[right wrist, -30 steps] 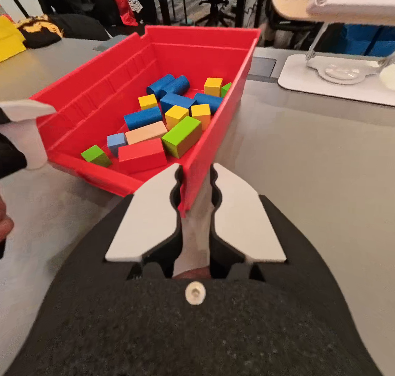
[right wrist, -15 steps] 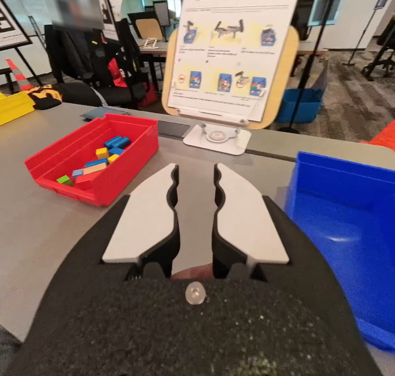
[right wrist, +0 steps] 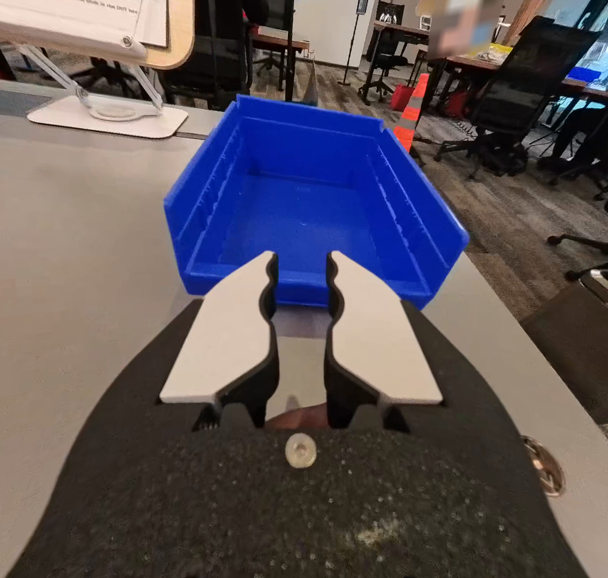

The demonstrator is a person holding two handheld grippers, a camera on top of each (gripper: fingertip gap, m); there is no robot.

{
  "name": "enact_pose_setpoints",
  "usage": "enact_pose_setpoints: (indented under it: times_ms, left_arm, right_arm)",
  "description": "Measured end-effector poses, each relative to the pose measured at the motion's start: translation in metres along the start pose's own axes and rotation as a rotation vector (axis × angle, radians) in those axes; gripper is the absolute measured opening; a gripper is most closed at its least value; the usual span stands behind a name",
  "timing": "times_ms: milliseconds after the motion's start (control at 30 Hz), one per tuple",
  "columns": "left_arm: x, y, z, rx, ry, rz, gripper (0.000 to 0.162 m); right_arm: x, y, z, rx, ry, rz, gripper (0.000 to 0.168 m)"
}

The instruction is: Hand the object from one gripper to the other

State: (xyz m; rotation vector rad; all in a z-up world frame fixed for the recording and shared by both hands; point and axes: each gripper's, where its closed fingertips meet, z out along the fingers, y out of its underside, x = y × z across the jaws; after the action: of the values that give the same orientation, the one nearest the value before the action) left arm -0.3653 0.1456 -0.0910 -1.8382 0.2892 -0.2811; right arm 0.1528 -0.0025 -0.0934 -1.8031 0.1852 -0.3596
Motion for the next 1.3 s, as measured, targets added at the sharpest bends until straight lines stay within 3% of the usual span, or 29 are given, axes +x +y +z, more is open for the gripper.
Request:
enact_pose_setpoints:
  times_ms: [133,500,967,1167,1300]
  left_arm:
    - [-0.004,0.016,0.01,-0.074,0.017,-0.044,0.044]
    - [-0.002,0.016,0.015,-0.066,0.006,0.051,0.045]
    - [0.01,0.02,0.026,-0.098,0.058,0.042,0.045]
    - [0.037,0.029,0.034,-0.344,0.245,-0.037,0.054]
    - [0.022,0.003,0.059,-0.474,0.212,0.087,0.057]
  right_arm:
    - [0.002,0.005,0.01,-0.013,-0.033,0.078,0.027]
    - [0.012,0.017,0.013,-0.049,-0.063,0.183,0.027]
    - [0.01,0.024,0.006,-0.071,-0.05,0.132,0.027]
    - [0.008,0.025,0.007,-0.083,-0.055,0.119,0.027]
    - [0.005,0.028,0.009,-0.097,-0.063,0.072,0.027]
